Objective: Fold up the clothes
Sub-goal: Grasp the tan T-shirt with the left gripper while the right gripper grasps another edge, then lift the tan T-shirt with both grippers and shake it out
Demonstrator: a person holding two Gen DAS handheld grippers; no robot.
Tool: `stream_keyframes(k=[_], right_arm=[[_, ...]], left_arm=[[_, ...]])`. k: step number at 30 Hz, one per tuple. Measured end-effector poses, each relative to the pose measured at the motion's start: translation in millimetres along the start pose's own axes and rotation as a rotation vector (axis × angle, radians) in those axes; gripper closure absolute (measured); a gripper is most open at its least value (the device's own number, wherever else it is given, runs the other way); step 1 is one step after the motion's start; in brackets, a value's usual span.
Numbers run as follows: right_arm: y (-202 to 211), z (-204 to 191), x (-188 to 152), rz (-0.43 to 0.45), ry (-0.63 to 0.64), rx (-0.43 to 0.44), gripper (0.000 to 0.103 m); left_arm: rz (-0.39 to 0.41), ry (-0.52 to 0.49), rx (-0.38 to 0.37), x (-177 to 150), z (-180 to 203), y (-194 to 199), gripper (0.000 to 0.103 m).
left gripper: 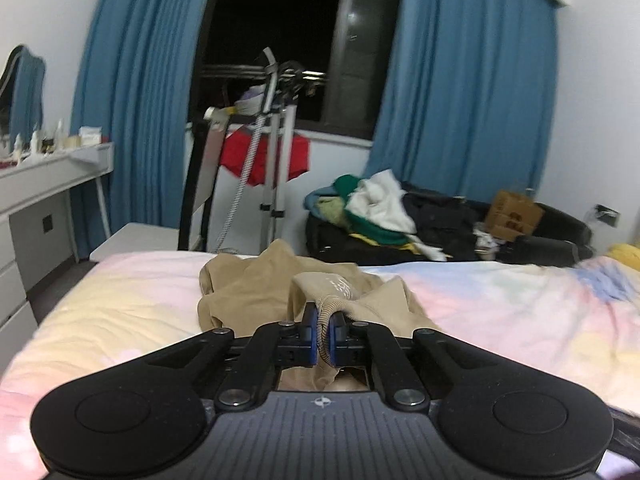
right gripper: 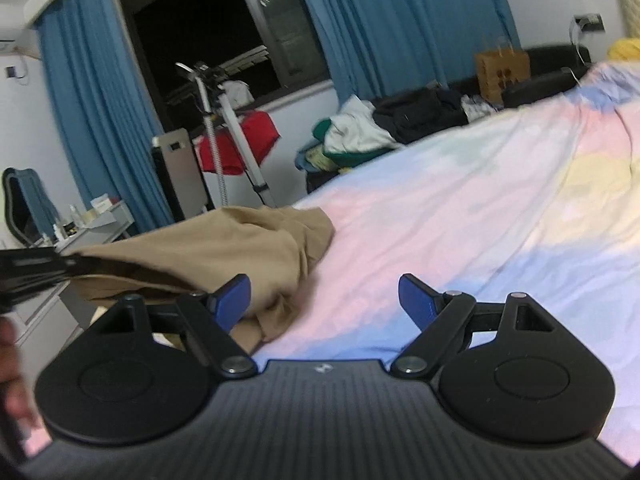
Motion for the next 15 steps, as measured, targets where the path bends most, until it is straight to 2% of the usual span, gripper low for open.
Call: stream_keyframes(k=[5, 8, 12, 15], right_arm=[[18.4, -20.5, -3.6, 0.0, 0.072, 0.097, 0.02], [29.0, -43.6, -16.1, -0.05, 0.165, 0.192, 0.02], [39.3, -85.5, -47.0, -0.128, 0.305, 0.331, 0.02], [39.7, -113.7, -68.1, -0.151, 0.416, 0.36, 0.021]], left_arm=[[0.032, -0.027, -0.063, -9.9, 2.7, 83.4, 0.098], [0.033, -0.045, -0.087, -25.8, 2.1, 116.4, 0.098], [0.04, -0.032, -0.085, -49.7, -11.3, 130.9, 0.098], [0.018, 0.052, -0.103, -60.3, -29.4, 128.1, 0.098]])
Point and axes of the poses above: each gripper's, at about its wrist camera, not at the fingertips, and y roughly against the way its jaws point, z to its right, x to its top, the point moved 3 cm from there along -y, roughly the way its jaws point, and after that the axes turned 5 degrees about -z, right-handed, at the moved point
